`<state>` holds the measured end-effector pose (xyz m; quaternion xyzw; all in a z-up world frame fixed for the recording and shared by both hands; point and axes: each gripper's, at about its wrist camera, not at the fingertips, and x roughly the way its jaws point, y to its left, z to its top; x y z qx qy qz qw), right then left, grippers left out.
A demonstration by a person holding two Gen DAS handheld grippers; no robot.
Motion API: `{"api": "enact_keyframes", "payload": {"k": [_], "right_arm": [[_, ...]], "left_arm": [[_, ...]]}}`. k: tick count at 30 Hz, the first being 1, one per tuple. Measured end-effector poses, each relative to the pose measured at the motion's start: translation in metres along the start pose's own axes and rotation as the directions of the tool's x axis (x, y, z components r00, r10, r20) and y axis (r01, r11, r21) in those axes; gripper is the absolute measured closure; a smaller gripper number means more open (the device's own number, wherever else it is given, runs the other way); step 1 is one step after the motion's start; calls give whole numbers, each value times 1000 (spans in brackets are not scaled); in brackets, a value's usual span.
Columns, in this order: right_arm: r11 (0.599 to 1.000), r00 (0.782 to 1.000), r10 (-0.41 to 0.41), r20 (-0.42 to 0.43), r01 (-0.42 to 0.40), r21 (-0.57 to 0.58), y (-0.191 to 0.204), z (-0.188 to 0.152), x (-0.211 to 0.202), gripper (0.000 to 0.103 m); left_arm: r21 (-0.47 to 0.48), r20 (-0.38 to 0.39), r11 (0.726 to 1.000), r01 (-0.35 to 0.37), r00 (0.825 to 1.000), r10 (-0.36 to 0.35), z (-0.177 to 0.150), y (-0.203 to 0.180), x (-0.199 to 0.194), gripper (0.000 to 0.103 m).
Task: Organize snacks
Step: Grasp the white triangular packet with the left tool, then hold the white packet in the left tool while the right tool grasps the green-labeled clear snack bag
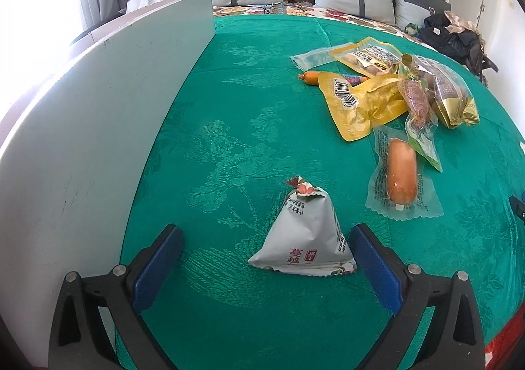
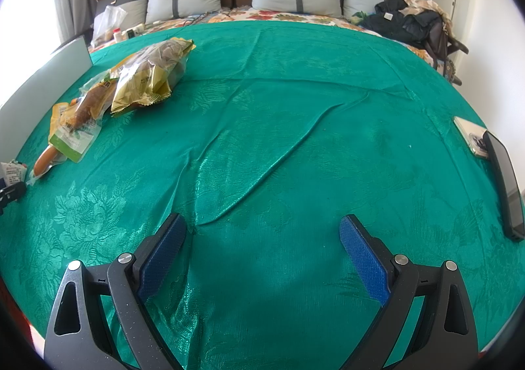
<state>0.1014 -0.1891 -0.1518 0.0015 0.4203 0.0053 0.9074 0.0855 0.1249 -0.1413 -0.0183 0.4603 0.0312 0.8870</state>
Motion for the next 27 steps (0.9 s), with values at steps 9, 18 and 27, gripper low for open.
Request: {"api": "enact_keyframes", "payload": {"k": [9, 18, 27], "right_arm": [[1000, 1000, 1, 0, -1, 0, 0, 0, 0, 6], [1000, 1000, 1, 0, -1, 0, 0, 1, 0, 6], [942, 939, 334, -79, -331, 54, 93, 71, -16, 9]], "left_arm": [[0, 1, 1000, 0, 1000, 0, -1, 1, 1, 0], [64, 17, 997, 40, 999, -42, 0, -12, -12, 54], [59, 26, 996, 68, 997, -70, -4, -9, -15, 54]]}}
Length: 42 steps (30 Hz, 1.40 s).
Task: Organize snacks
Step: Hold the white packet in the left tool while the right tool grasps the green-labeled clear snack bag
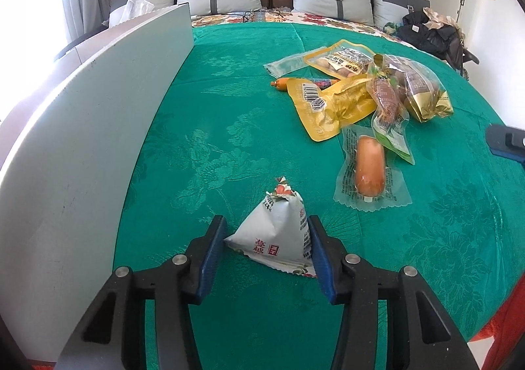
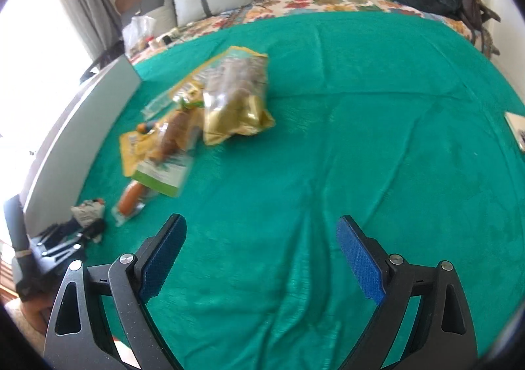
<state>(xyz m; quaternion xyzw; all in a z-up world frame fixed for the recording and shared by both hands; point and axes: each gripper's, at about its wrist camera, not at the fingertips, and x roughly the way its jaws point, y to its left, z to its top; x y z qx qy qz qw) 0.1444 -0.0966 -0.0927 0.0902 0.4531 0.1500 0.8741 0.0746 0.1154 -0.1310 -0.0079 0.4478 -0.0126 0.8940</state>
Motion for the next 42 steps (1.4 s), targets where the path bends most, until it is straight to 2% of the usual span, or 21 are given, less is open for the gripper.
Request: {"api": "enact_keyframes", "payload": {"k": [2, 3, 6, 8, 9, 10, 11, 15, 17, 19, 21, 26, 29, 34, 42], "right_arm": [[999, 997, 53, -54, -53, -12, 30, 25, 29, 10], [999, 995, 45, -87, -46, -5, 40, 36, 47, 10], [999, 988, -44, -148, 45, 5, 54, 63, 95, 10], [996, 979, -76, -191, 82, 24, 52, 71, 114, 11], [994, 976, -91, -197, 100, 35, 49, 72, 117, 35], [994, 978, -76, -194, 90, 68, 44, 73, 115, 44], [991, 982, -46, -184, 68, 115, 38, 71, 110, 45], [976, 991, 66, -113, -40, 215, 21, 55, 72, 46], [953, 987, 155, -52, -135, 272, 14, 43, 50, 46], [935, 981, 193, -6, -182, 305, 6, 30, 32, 46], [931, 984, 179, 21, -176, 319, 0, 12, 20, 46], [956, 993, 100, 71, -115, 269, 4, -21, 3, 46], [970, 994, 79, 80, -95, 224, 12, -21, -2, 46], [981, 993, 93, 79, -105, 166, 27, -16, -2, 45], [982, 993, 85, 86, -98, 161, 29, -28, -3, 45]], "left_arm": [[-4, -1, 1000, 12, 1000, -12, -1, 2, -2, 54], [-5, -2, 1000, 16, 1000, -16, -3, 3, -3, 54], [-8, -7, 1000, 25, 1000, -25, -6, 6, -7, 54], [-25, -11, 999, 40, 999, -40, -7, 8, -9, 54], [-35, -12, 998, 49, 999, -50, -7, 10, -9, 54], [-43, -13, 997, 57, 998, -58, -6, 11, -10, 54], [-51, -11, 997, 66, 998, -67, -6, 13, -11, 54], [-75, 3, 991, 111, 994, -111, -2, 14, -13, 54], [-88, 6, 987, 132, 991, -132, -1, 15, -14, 54], [-91, 9, 985, 146, 989, -146, 0, 14, -16, 54], [-79, 17, 985, 153, 988, -152, 1, 12, -18, 54], [-37, 50, 986, 165, 985, -163, 2, 6, -30, 54], [-19, 56, 986, 166, 985, -164, 2, 2, -33, 54], [-5, 76, 986, 168, 983, -167, 3, 0, -40, 54], [-48, 97, 980, 195, 977, -190, 5, 8, -51, 54]]}}
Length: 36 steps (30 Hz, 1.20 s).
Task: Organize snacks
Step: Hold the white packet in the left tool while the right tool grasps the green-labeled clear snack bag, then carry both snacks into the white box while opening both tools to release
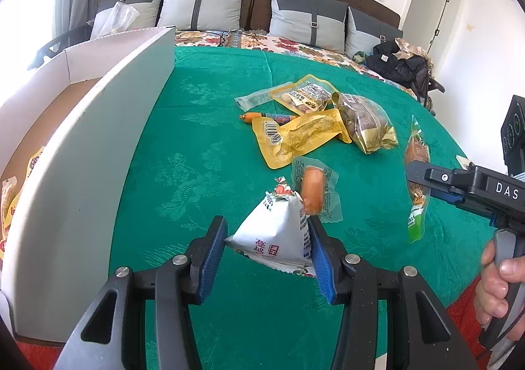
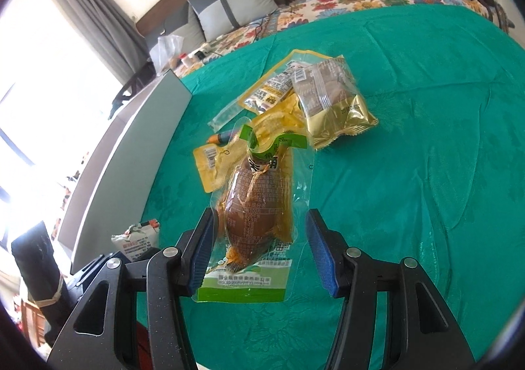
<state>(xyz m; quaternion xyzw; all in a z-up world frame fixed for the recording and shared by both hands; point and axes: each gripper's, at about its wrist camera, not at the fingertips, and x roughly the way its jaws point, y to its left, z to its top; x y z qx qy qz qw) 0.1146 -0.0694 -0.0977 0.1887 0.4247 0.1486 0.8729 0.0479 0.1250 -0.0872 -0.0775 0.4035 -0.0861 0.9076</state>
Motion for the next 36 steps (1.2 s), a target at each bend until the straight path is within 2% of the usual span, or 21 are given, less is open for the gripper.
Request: {"api": "enact_keyframes", "payload": {"k": [3, 6, 8, 11, 14, 18, 23, 24, 25, 27, 28, 30, 32, 34, 36], "right_arm": [[1000, 1000, -2, 12, 2, -4, 4, 1, -5, 45], [1000, 999, 16, 33, -15, -22, 18, 10, -10, 45], [998, 998, 42, 39, -40, -39, 33, 17, -14, 45], [991, 993, 105, 49, -101, -86, 70, 33, -22, 45], [967, 980, 189, 63, -175, -186, 124, 50, -30, 45], [909, 951, 308, 8, -291, -300, 204, 61, -26, 45], [845, 925, 365, -103, -376, -381, 280, 49, 5, 43], [841, 922, 366, -127, -386, -379, 290, 44, 16, 43], [838, 916, 371, -156, -402, -369, 297, 40, 28, 39], [845, 903, 364, -229, -423, -326, 303, 31, 55, 35], [852, 897, 357, -262, -428, -302, 302, 27, 65, 34], [868, 899, 340, -276, -413, -276, 292, 21, 69, 34], [870, 906, 342, -252, -406, -281, 274, 20, 61, 33], [877, 933, 293, -209, -349, -330, 248, 17, 49, 30], [888, 968, 204, -144, -245, -390, 210, 16, 39, 28]], "left_arm": [[-60, 32, 997, 46, 999, -44, 10, 6, -21, 54], [-129, 111, 985, 112, 989, -98, 29, 20, -57, 54], [-161, 161, 980, 117, 983, -91, 42, 36, -82, 54], [-203, 216, 978, 49, 976, -4, 61, 74, -118, 54], [-253, 231, 965, -69, 964, 129, 73, 123, -141, 54], [-322, 168, 926, -195, 951, 259, 72, 186, -147, 54], [-321, 55, 888, -328, 930, 363, 58, 220, -127, 54], [-335, 29, 877, -344, 927, 375, 55, 226, -122, 50], [-351, 9, 869, -348, 927, 375, 50, 232, -117, 41], [-375, -21, 853, -362, 923, 383, 42, 239, -112, 26], [-383, -27, 844, -376, 918, 396, 36, 239, -115, 23], [-386, -23, 840, -381, 915, 404, 29, 235, -118, 23], [-374, -12, 850, -372, 918, 396, 26, 224, -121, 23], [-342, 7, 870, -355, 925, 380, 27, 203, -122, 22], [-295, 29, 899, -323, 938, 346, 31, 175, -120, 20]]}}
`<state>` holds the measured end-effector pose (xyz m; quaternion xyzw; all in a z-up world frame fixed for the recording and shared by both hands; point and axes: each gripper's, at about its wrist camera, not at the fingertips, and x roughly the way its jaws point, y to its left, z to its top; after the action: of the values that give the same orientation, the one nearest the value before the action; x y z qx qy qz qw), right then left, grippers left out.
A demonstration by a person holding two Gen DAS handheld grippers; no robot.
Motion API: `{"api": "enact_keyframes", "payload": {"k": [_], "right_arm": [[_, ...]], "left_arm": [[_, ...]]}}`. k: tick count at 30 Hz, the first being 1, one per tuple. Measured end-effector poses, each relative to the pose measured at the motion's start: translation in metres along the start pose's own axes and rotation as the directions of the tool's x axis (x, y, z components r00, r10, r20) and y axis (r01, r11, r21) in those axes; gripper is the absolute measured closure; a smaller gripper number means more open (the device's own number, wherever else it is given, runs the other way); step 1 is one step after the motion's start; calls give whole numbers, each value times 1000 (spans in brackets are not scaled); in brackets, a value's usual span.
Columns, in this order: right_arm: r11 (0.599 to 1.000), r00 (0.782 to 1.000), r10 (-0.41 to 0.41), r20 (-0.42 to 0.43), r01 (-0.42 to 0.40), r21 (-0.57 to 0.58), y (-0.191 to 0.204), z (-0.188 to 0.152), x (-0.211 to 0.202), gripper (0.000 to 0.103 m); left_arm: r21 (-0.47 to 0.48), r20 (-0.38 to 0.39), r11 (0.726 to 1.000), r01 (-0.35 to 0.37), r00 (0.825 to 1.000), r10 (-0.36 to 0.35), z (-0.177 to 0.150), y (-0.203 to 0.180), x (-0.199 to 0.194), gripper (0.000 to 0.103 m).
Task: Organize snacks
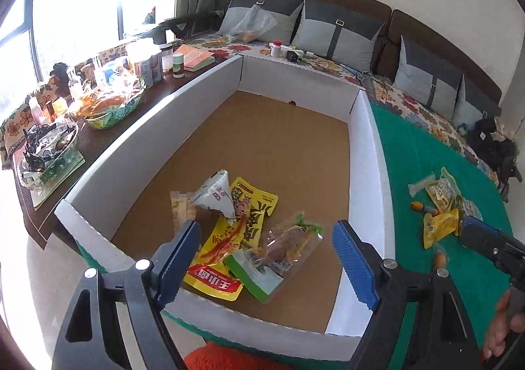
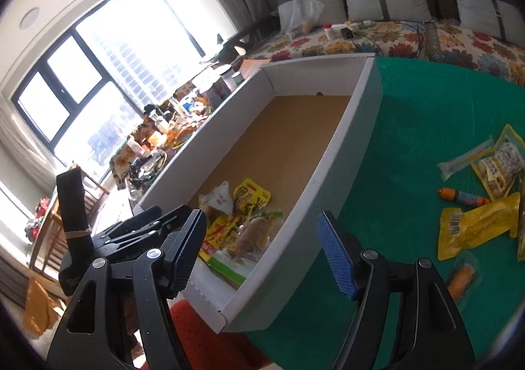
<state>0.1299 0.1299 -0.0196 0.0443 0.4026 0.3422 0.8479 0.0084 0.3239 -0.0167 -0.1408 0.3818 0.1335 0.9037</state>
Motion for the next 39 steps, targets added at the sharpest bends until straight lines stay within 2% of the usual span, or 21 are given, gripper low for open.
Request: {"api": "enact_keyframes", "payload": {"k": [2, 3, 5, 9, 10, 12, 14, 17, 19, 22, 25, 30, 39], "right_arm": [[985, 986, -168, 17, 169, -43, -38, -30, -15, 28], [963, 965, -260, 20, 261, -61, -61, -47, -22, 28], [915, 916, -402, 1, 401, -52, -108, -81, -40, 28], [811, 815, -579, -31, 579, 85, -188, -134, -88, 28], [783, 790, -613, -27, 612, 114, -201, -143, -100, 28], [747, 758, -652, -16, 646, 158, -219, -154, -120, 28], [736, 747, -664, -18, 658, 158, -231, -158, -127, 28], [722, 726, -687, -12, 685, 103, -238, -152, -125, 28], [725, 728, -686, -11, 684, 88, -243, -151, -121, 28], [740, 745, -665, -46, 666, 93, -255, -156, -112, 28], [752, 762, -646, -49, 646, 127, -260, -160, -115, 26], [771, 793, -605, -70, 606, 198, -273, -164, -121, 17], [774, 795, -601, -77, 604, 191, -272, -163, -118, 12]], "left_arm": [[58, 8, 996, 65, 998, -65, -7, -36, -7, 16], [92, 9, 991, 101, 995, -102, -11, -56, -11, 12], [159, -3, 973, 167, 986, -169, -23, -99, -13, 7], [227, -96, 937, 266, 963, -251, -62, -178, 2, 4], [232, -124, 932, 278, 959, -255, -74, -192, 9, 4], [250, -170, 923, 293, 952, -256, -96, -216, 25, 4], [294, -200, 913, 283, 952, -231, -115, -233, 39, 4], [355, -205, 904, 238, 963, -173, -126, -243, 57, 4], [352, -207, 912, 212, 968, -144, -126, -237, 69, 4], [341, -201, 925, 168, 974, -103, -129, -228, 82, 4], [351, -197, 926, 137, 978, -70, -134, -223, 90, 4], [345, -175, 929, 131, 982, -74, -135, -223, 92, 2], [351, -161, 927, 132, 984, -79, -138, -221, 91, 0]]}}
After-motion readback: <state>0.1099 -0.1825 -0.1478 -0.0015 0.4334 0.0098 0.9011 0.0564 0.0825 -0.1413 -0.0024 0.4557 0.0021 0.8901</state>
